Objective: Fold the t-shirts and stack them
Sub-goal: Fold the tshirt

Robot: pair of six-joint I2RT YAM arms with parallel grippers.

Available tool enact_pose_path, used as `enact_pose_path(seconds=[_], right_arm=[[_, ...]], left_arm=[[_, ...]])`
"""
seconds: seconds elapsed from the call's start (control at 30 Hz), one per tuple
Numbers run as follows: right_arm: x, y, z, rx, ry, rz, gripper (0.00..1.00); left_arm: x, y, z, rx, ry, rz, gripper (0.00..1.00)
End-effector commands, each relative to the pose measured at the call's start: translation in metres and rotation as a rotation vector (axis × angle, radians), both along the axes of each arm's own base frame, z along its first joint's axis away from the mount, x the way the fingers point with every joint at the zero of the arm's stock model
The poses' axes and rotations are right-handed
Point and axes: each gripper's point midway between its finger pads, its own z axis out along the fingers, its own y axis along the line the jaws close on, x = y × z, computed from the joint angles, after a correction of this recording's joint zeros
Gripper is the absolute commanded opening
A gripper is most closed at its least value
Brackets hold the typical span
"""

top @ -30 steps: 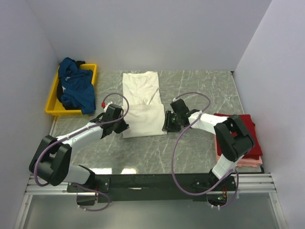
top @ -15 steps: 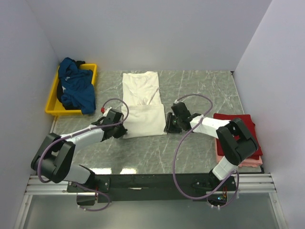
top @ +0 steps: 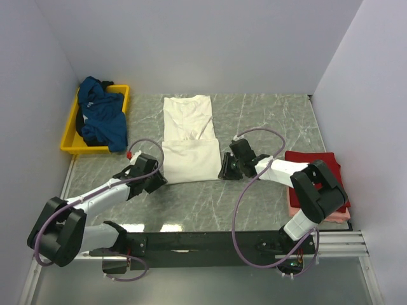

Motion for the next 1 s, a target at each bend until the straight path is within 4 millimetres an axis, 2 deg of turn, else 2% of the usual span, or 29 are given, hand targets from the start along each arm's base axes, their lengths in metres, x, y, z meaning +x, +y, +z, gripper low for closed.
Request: enact_pose_path(seconds=[0.0, 0.23, 0.33, 0.37, 0.43, 0.5, 0.57, 0.6, 0.7, 0.83, 0.97], right_arm=[[-0.014, -0.001, -0.010, -0.012, 0.041, 0.009, 0.38], [-0.015, -0.001, -0.012, -0.005, 0.048, 0.006, 0.35], [-0.015, 0.001, -0.012, 0.003, 0.051, 0.010, 0.30], [-0.015, 0.002, -0.012, 0.005, 0.052, 0.010, 0.26], [-0.015, 0.003, -0.011, 0.013, 0.051, 0.014, 0.15], [-0.015, 0.003, -0.009, 0.016, 0.046, 0.014, 0.10], [-0.016, 0.002, -0.005, 0.022, 0.040, 0.011, 0.03], [-0.016, 0.002, -0.004, 0.026, 0.037, 0.010, 0.01], [-0.019, 0.002, 0.003, 0.045, 0.024, 0.012, 0.00], [-0.031, -0.002, 0.008, 0.069, 0.017, 0.017, 0.00], [-0.054, -0.011, 0.013, 0.102, 0.007, 0.026, 0.00]], left_arm=[[0.005, -0.007, 0.001, -0.039, -0.026, -0.004, 0.46], [0.009, -0.013, -0.015, -0.058, -0.013, -0.005, 0.45], [0.008, -0.012, -0.023, -0.059, 0.003, 0.009, 0.43], [0.008, -0.011, -0.025, -0.054, 0.007, 0.013, 0.41], [0.006, -0.009, -0.028, -0.046, 0.016, 0.023, 0.30], [0.005, -0.008, -0.029, -0.043, 0.018, 0.026, 0.14], [0.003, -0.008, -0.026, -0.047, 0.016, 0.022, 0.06], [0.001, -0.007, -0.026, -0.046, 0.018, 0.022, 0.06], [-0.004, -0.008, -0.021, -0.060, 0.013, 0.003, 0.01], [-0.013, -0.012, -0.011, -0.089, -0.001, -0.028, 0.01], [-0.026, -0.018, 0.002, -0.122, -0.025, -0.067, 0.01]])
